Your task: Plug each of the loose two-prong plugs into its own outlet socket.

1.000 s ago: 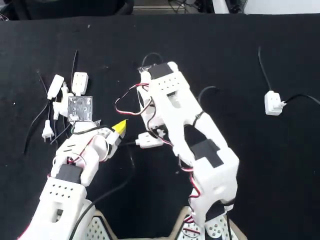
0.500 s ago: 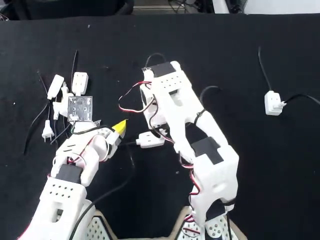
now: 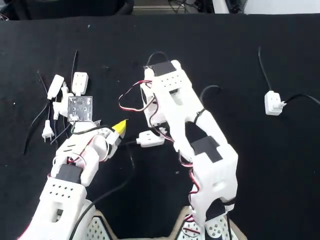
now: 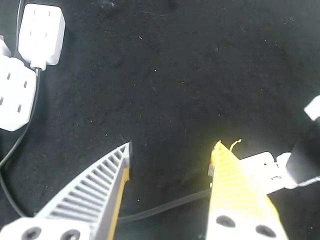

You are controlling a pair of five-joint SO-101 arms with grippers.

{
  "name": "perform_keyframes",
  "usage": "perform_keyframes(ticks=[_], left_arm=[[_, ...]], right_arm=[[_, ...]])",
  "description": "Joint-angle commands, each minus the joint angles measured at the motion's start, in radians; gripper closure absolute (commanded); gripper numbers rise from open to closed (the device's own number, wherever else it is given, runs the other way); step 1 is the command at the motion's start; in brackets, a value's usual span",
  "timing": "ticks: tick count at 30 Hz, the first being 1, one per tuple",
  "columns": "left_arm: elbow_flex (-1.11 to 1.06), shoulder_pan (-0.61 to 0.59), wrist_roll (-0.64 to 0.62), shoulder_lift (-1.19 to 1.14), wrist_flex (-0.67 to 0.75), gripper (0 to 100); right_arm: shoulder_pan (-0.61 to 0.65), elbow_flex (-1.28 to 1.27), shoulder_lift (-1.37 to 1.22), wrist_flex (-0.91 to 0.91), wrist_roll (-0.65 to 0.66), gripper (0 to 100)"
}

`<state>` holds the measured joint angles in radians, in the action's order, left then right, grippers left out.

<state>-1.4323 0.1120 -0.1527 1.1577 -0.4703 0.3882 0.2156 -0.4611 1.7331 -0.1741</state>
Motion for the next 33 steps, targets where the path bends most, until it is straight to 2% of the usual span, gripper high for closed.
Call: perform_keyframes(ticks=[1, 10, 26, 33], left_arm=[[0.013, -0.007, 0.003, 0.012, 0.011, 74], [0.013, -0.007, 0.003, 0.012, 0.011, 74], [0.013, -0.008, 0.003, 0.012, 0.009, 74], [0.013, -0.010, 0.003, 0.012, 0.009, 74]], right_arm=[[-0.008, 0.082, -0.021, 0.032, 0.021, 98.8], [0.046, 0.091, -0.070, 0.031, 0.037, 98.8], [0.041, 0.185, -0.145, 0.025, 0.121, 98.8], [0.058, 0.125, -0.113, -0.063, 0.117, 98.6]])
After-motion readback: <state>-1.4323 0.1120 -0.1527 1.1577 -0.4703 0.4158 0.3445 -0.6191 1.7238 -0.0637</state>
